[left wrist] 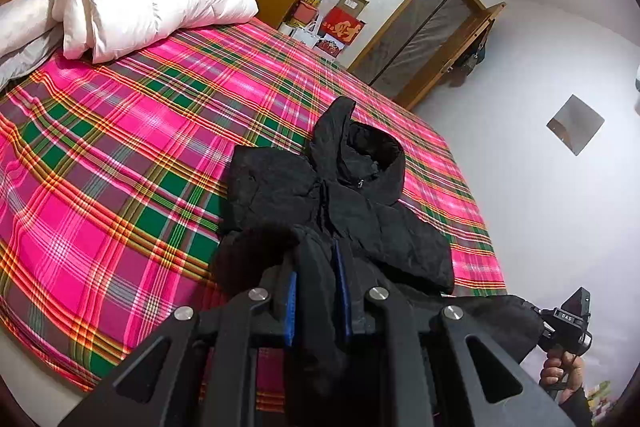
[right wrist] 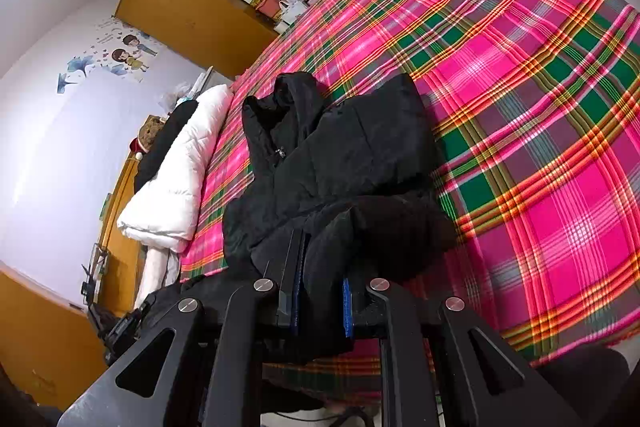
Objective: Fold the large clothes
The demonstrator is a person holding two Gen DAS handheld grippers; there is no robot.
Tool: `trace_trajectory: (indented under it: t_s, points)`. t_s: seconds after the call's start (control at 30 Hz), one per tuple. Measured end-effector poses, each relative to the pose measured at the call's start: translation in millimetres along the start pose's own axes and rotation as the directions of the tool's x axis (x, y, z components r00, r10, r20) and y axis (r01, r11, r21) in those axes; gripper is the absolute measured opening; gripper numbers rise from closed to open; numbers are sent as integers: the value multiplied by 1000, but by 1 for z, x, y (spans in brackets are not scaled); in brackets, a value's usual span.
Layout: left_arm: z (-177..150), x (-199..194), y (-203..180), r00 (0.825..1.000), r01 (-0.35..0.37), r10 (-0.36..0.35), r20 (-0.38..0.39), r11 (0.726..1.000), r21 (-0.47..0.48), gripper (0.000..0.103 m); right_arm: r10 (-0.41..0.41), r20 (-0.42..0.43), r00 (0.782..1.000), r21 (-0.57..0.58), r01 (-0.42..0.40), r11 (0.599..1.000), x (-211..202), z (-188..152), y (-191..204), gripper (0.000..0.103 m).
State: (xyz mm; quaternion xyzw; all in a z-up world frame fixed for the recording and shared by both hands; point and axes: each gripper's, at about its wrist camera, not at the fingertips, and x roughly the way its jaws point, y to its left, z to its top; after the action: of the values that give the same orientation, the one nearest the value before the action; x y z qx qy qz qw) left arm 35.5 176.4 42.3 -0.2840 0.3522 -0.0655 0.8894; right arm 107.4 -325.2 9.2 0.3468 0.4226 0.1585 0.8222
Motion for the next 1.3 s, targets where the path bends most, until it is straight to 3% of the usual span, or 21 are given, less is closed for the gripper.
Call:
trace_trajectory:
  t_s: [0.9, 1.0, 1.17, 1.3]
  points:
    - [33, 27, -4, 1000, 14, -14, 11, 1000, 2, 17, 36, 14, 999, 16, -36, 999, 20, 36, 4, 15]
    - [42, 29, -12, 1000, 3, -4, 16, 999, 34, 17, 26, 21, 999, -25, -25, 999, 21, 46, 17, 15]
    - [31, 19, -7, 1000, 6, -6, -2, 1000, 25, 17, 20, 7, 1000, -11, -20, 1000, 12, 29, 11, 15]
    - [6, 7, -3, 998, -4, 6, -65, 1000, 30, 17, -41, -67, 997, 27, 43, 999, 6, -5, -8, 15]
